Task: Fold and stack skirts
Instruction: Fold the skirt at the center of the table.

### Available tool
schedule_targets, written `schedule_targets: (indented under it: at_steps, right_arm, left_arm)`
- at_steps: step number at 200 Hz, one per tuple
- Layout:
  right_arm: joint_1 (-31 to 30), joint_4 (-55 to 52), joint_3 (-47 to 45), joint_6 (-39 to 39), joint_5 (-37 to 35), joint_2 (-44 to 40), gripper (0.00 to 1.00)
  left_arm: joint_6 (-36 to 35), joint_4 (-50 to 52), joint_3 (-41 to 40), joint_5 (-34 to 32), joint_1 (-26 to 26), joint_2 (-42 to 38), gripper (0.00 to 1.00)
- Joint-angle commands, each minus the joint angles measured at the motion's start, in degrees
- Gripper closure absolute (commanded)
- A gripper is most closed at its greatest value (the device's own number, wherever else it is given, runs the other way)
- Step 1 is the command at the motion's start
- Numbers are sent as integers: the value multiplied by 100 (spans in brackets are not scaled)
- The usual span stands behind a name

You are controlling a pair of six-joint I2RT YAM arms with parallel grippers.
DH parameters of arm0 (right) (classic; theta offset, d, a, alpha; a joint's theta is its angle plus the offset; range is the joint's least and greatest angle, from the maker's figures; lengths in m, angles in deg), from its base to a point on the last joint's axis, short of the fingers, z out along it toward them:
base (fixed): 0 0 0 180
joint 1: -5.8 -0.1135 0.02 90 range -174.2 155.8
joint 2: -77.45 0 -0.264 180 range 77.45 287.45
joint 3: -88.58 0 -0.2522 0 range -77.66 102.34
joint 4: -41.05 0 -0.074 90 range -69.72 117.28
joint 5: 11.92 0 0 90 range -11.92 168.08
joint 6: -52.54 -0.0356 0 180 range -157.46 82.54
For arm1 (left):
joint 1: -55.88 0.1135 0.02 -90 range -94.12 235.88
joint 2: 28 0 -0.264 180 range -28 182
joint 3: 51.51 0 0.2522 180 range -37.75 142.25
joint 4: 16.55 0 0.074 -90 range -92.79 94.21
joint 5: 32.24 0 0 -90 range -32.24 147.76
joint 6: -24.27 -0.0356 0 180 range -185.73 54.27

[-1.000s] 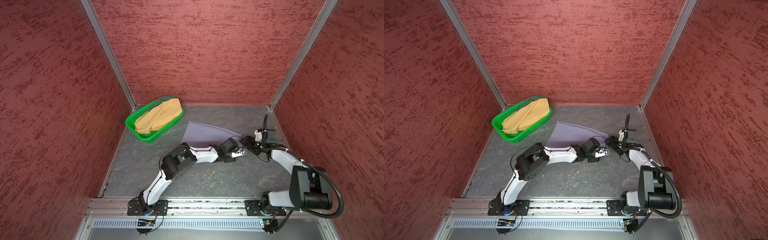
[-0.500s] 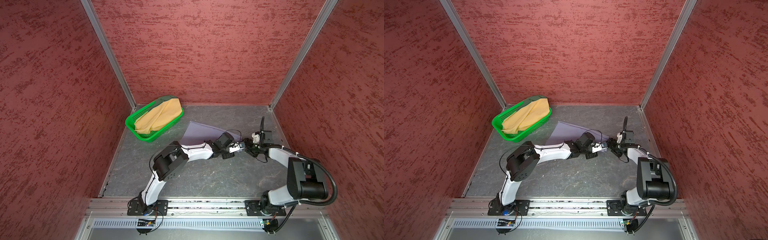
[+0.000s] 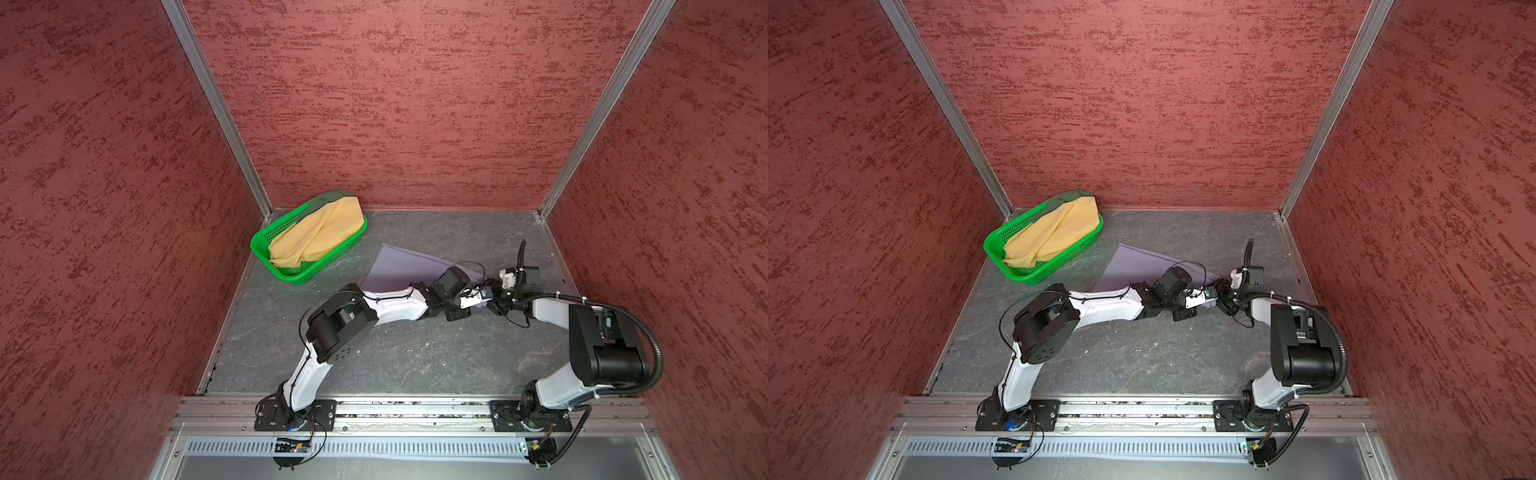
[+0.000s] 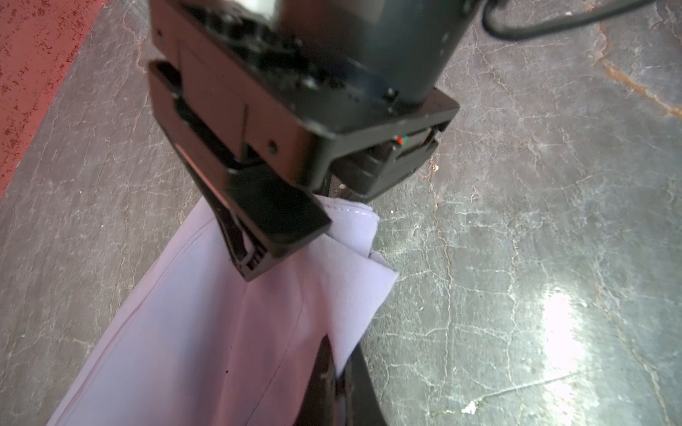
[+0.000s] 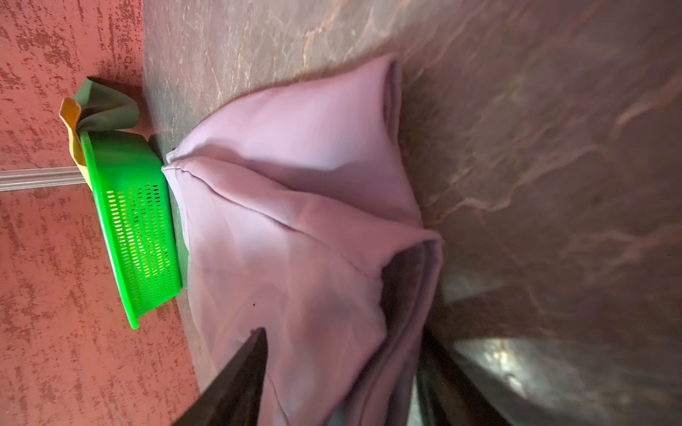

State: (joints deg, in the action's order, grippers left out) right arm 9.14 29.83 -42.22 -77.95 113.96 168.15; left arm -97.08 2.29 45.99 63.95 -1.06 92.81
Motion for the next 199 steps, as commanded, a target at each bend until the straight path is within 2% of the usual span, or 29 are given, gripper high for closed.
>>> schedule_targets:
  at_steps: [1,38,44,56,61,71,94,110,126,142,158,178,199]
  right_arm:
    - [-60,446,-81,-278,128,68,50]
    - [-63,456,-65,-267,-18,80,83]
    - [-64,401,-27,-222,-65,63,87]
    - [-64,226,44,-86,-165,45,95]
    - [-63,149,78,-23,-212,38,98]
    - [-62,-9,140,114,-301,27,100]
    - [-62,-370,282,422,-514,-11,100]
    - [-75,-599,352,585,-661,-78,100]
    - [-74,-872,432,760,-844,-201,100]
    - [-78,-1154,507,904,-1028,-369,100]
    - [-71,-1418,588,1025,-1172,-547,100]
    - [-78,-1760,721,1169,-1363,-711,100]
    - [-100,-1993,834,1256,-1421,-962,100]
  left_arm:
    - [148,-205,91,170,-18,-242,100]
    - [327,-385,-107,250,-9,-356,100]
    - [383,-465,-199,253,-9,-404,90]
    - [512,-625,-403,307,16,-539,61]
    - [583,-697,-481,321,32,-606,53]
    - [761,-831,-636,355,89,-754,45]
    - [1391,-1116,-946,337,334,-1062,42]
    - [1952,-1113,-984,31,559,-1081,43]
    - [2379,-939,-965,-342,720,-968,48]
    - [2616,-902,-1033,-773,734,-832,60]
    - [2758,-1005,-1165,-1130,654,-687,78]
    - [2787,-1006,-1217,-1517,476,-442,89]
    - [2875,-881,-1095,-1667,265,-112,95]
